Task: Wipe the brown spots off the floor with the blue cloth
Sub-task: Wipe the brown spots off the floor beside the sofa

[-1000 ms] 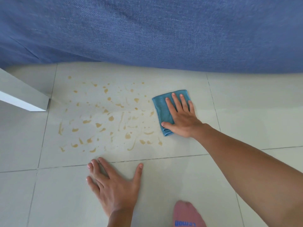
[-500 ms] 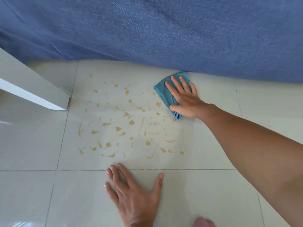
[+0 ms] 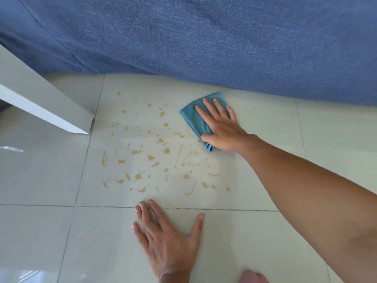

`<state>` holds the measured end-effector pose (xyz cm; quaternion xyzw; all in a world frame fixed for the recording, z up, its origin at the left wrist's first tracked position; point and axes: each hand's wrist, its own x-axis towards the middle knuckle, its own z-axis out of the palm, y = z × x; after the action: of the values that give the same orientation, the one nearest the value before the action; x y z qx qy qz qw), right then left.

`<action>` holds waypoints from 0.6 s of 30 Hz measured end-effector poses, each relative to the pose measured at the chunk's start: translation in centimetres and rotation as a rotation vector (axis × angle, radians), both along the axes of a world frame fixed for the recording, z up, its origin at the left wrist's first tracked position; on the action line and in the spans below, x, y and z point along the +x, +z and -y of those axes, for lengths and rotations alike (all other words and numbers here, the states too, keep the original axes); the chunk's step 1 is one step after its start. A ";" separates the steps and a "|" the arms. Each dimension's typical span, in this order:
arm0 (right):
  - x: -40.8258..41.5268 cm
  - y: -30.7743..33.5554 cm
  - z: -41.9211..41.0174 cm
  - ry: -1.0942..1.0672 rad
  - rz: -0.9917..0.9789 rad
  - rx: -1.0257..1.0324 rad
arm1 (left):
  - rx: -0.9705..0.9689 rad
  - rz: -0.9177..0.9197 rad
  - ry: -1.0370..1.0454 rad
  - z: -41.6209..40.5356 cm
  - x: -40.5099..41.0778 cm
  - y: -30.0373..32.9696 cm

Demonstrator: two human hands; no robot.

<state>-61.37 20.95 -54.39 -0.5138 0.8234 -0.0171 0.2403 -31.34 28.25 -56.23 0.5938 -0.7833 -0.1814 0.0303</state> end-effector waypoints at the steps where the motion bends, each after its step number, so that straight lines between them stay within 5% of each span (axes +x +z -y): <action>1: 0.2 0.0 -0.7 -0.012 0.005 0.005 | 0.002 0.006 -0.001 0.0 0.0 0.0; 18: 2.2 0.3 -13.8 -0.213 -0.011 0.117 | -0.020 0.053 0.004 -0.5 -0.1 0.8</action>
<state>-59.17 34.76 -54.13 -0.4087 0.8742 0.0083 0.2622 -31.40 28.76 -55.40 0.5995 -0.7845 -0.1578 0.0158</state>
